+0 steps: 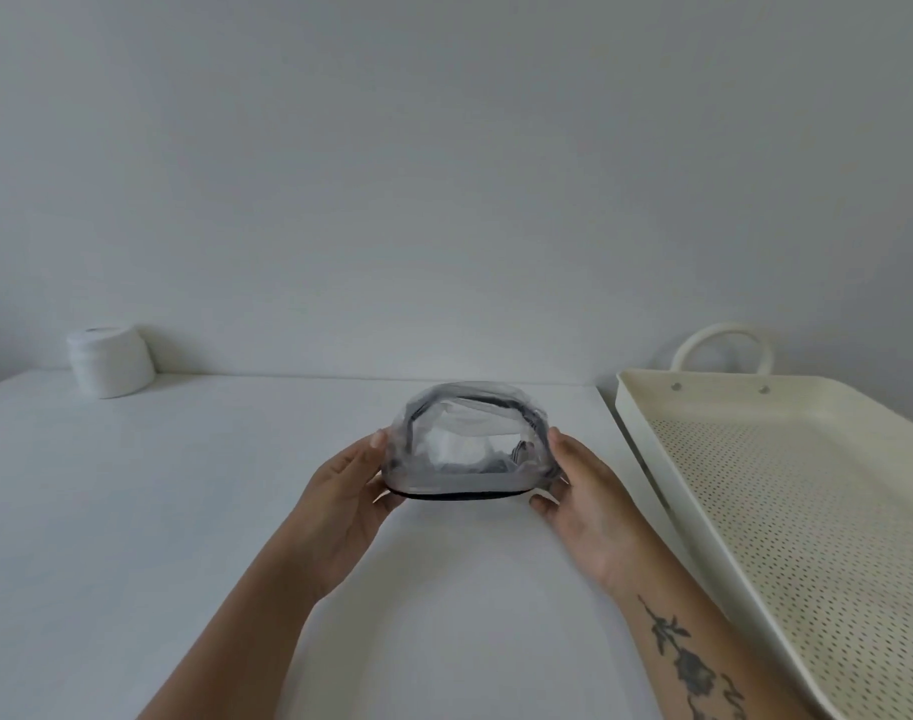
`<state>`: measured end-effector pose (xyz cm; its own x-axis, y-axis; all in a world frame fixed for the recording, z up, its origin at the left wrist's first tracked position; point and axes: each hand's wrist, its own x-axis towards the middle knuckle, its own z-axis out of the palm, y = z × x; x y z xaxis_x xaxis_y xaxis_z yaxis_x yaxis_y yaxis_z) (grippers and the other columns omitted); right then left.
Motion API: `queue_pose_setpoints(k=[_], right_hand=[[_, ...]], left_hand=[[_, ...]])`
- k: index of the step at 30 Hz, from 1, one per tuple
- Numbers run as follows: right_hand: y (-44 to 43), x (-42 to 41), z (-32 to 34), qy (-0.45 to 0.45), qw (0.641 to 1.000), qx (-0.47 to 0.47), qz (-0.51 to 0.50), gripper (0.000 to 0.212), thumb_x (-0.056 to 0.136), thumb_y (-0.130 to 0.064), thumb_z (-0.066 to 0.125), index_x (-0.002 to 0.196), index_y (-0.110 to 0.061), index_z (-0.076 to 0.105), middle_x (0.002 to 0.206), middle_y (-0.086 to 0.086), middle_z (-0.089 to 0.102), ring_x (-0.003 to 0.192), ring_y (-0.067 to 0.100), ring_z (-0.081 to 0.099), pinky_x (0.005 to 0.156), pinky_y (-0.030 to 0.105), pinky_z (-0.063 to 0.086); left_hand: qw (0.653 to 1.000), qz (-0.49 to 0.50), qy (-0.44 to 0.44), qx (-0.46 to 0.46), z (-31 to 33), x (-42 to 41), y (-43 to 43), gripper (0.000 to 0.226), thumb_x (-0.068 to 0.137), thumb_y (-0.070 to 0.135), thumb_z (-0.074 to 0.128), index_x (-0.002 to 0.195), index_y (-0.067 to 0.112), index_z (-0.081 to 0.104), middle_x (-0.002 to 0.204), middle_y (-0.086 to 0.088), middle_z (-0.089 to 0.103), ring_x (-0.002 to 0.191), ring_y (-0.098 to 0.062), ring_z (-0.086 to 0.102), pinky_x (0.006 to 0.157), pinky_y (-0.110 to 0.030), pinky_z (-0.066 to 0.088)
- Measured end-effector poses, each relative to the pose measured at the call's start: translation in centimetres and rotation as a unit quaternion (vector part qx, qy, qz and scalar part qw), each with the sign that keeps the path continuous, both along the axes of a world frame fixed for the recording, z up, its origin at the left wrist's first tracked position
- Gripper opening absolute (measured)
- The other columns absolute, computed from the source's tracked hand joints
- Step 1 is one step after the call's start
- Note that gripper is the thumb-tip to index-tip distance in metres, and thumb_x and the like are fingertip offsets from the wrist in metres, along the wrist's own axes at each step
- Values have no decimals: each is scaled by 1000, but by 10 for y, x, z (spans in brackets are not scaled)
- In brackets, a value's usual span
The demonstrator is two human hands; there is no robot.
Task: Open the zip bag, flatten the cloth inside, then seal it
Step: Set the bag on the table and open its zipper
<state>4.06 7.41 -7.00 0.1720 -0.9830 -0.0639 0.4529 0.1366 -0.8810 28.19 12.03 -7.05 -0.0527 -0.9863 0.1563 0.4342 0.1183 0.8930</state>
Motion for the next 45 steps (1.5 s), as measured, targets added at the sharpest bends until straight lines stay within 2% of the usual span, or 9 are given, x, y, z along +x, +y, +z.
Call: queue_pose_setpoints(k=[3,10,14,19,22,26,31,34,45], right_hand=[[-3,-5,-2,21,1000,-14,-1,15,90,-21,64,79,-25,73,81,-1,70,75,14,62,67,28,44],[-10,-7,-14,158,981,-64,-97,16,88,-12,67,79,-25,69,73,0,60,64,13,56,56,26,43],[-8,-6,-16,398,886,-165,-174,15,87,-18,65,78,-28,58,69,0,59,53,15,52,50,24,38],[-5,6,-20,512,800,-214,-227,13,91,-22,61,82,-24,52,77,3,59,66,18,55,51,27,35],[-5,6,-16,422,866,-204,-171,12,89,-39,64,89,-29,58,83,-1,62,71,16,58,58,25,41],[-3,3,-4,293,944,-117,-101,63,75,-77,31,106,-35,66,91,-5,68,80,12,62,63,23,49],[-5,1,-2,270,952,-114,-83,61,78,-78,37,90,-27,68,84,-2,68,76,16,57,67,28,40],[-5,-3,-5,269,951,-138,-57,58,74,-72,55,78,-14,61,74,7,48,72,15,43,66,32,32],[-5,-9,-6,284,945,-148,73,19,79,-42,74,93,-30,75,85,2,70,80,12,63,76,26,48]], left_hand=[[999,-12,-35,26,0,0,0,35,90,34,64,113,8,70,95,-5,62,78,-15,53,70,-27,46],[960,137,-240,32,-1,1,0,11,87,7,69,92,16,73,79,0,61,64,-14,54,65,-27,45],[888,270,-372,17,-4,-10,-1,30,83,9,67,100,33,62,95,8,59,56,-6,54,52,-12,41],[849,317,-421,27,-10,-16,-6,28,83,12,68,108,23,62,107,0,62,73,-18,63,63,-22,44],[889,246,-383,45,-10,-17,-4,47,75,43,76,118,33,59,114,10,60,86,-8,62,70,-20,45],[957,176,-219,74,1,-16,-2,76,64,79,63,121,28,61,110,6,65,90,-13,64,73,-29,50],[992,81,-51,86,-1,-10,-3,52,82,49,64,110,5,67,86,-4,56,73,-21,57,68,-33,47],[994,50,-58,75,0,-6,-2,37,83,40,68,94,6,65,80,-4,62,77,-24,60,70,-34,51],[991,46,-121,11,-1,-4,1,19,80,29,74,83,22,57,75,-1,49,65,-18,41,61,-31,35]])
